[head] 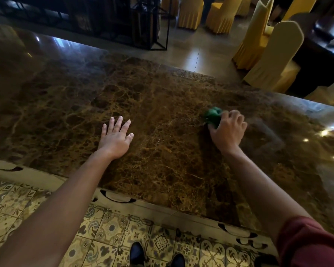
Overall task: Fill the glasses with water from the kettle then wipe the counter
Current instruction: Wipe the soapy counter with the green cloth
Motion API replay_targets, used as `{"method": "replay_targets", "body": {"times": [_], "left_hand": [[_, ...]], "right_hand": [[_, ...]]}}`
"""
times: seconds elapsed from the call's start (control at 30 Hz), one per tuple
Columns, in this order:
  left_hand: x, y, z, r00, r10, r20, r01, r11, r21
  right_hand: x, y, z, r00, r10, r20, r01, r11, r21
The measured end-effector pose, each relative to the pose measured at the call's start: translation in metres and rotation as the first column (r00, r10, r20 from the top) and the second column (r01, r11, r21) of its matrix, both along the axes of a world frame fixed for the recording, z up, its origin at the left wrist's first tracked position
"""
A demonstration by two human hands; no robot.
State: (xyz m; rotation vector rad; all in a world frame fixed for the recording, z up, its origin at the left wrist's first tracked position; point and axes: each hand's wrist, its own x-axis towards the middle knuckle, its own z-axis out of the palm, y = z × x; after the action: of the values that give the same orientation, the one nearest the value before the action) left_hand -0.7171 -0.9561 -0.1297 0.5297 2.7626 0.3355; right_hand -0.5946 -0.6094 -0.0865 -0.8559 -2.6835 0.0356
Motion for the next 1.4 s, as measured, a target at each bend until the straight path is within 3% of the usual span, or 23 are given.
{"method": "replay_targets", "body": {"times": [0.07, 0.2, 0.27, 0.4, 0.57, 0.67, 0.83, 1.0, 1.1, 1.17, 1.4], "left_hand": [[0.001, 0.000, 0.001, 1.000, -0.003, 0.001, 0.003, 1.000, 0.000], [0.001, -0.001, 0.002, 1.000, -0.008, 0.007, 0.008, 1.000, -0.002], [0.000, -0.001, 0.002, 1.000, -0.011, 0.012, 0.011, 1.000, -0.011], [-0.005, 0.000, 0.006, 0.998, -0.018, 0.061, 0.019, 1.000, -0.014], [-0.006, -0.002, 0.007, 0.996, 0.000, 0.093, -0.001, 1.000, 0.012], [-0.010, -0.002, 0.008, 0.993, -0.001, 0.114, -0.002, 1.000, 0.028], [-0.010, -0.001, 0.006, 0.994, 0.014, 0.108, -0.018, 0.999, 0.041], [-0.006, 0.000, 0.006, 0.998, 0.012, 0.058, -0.013, 1.000, 0.019], [-0.004, 0.000, 0.004, 1.000, 0.009, 0.006, -0.009, 1.000, -0.014], [-0.005, 0.000, 0.005, 1.000, 0.001, 0.001, -0.001, 1.000, -0.017], [-0.003, 0.002, 0.008, 1.000, 0.019, 0.012, -0.019, 1.000, 0.008]], "right_hand": [[-0.005, -0.005, -0.017, 1.000, 0.000, 0.022, 0.001, 0.999, -0.049], [-0.028, -0.007, -0.025, 0.987, -0.110, -0.114, 0.075, 0.960, -0.270], [-0.041, -0.014, -0.032, 0.987, -0.108, -0.116, 0.073, 0.960, -0.271], [-0.069, -0.040, -0.036, 0.999, 0.034, -0.027, -0.040, 0.964, -0.264], [-0.071, -0.099, -0.032, 0.948, 0.317, -0.017, -0.308, 0.906, -0.291], [-0.045, -0.136, -0.028, 0.868, 0.497, -0.015, -0.477, 0.824, -0.306], [0.036, -0.183, -0.026, 0.678, 0.724, -0.128, -0.710, 0.599, -0.370], [0.109, -0.198, -0.017, 0.563, 0.792, -0.234, -0.760, 0.385, -0.523], [0.128, -0.186, 0.006, 0.634, 0.713, -0.299, -0.644, 0.273, -0.714], [0.132, -0.171, 0.022, 0.708, 0.609, -0.357, -0.598, 0.249, -0.762], [0.107, -0.091, 0.045, 0.923, 0.023, -0.385, -0.368, 0.348, -0.862]]}}
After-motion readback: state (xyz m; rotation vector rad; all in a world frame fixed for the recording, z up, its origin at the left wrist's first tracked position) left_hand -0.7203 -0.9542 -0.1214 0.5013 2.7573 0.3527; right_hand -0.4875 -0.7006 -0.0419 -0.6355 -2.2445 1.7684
